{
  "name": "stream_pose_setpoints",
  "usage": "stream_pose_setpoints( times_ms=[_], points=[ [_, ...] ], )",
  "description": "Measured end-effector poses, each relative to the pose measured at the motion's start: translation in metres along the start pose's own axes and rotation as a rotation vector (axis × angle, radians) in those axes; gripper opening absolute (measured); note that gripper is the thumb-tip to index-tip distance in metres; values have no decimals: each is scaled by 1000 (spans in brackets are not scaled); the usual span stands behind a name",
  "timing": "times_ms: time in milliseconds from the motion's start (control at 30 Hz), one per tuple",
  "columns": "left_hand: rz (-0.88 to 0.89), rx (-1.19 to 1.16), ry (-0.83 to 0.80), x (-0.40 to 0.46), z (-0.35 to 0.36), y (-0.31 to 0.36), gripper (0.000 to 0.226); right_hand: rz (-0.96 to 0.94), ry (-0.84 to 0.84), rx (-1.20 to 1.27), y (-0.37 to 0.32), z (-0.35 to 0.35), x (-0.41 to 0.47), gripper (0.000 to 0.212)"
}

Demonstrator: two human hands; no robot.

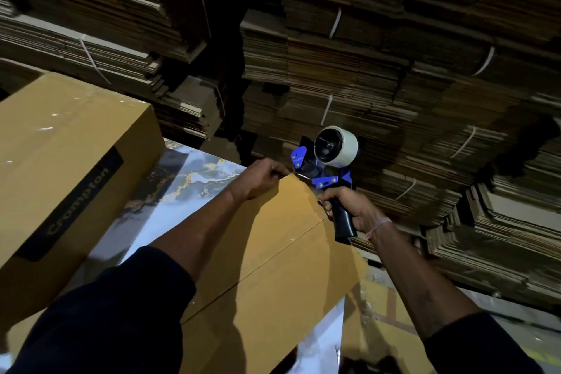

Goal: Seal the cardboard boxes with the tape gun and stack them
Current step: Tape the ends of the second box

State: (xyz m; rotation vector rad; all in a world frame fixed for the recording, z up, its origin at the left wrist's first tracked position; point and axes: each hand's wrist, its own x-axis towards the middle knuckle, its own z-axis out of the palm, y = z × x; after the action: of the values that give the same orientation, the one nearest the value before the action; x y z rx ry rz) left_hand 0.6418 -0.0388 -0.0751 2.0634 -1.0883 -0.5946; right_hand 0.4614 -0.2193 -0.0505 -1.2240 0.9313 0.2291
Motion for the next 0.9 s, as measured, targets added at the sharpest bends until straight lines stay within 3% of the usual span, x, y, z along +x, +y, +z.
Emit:
stream_pose_setpoints(
  times_ms=[167,333,533,900],
  points=[
    [-100,-30,15,6,7,18,23,-36,19,13,5,-1,2,7],
    [-152,-180,112,5,28,20,52,-44,5,30,6,-4,2,2],
    [-163,-226,251,-3,43,19,42,-42,-11,-47,8,-9,-2,7],
    [-137,-72,284,-9,45,28,32,-86,10,-220,3,-7,-13,17]
  ],
)
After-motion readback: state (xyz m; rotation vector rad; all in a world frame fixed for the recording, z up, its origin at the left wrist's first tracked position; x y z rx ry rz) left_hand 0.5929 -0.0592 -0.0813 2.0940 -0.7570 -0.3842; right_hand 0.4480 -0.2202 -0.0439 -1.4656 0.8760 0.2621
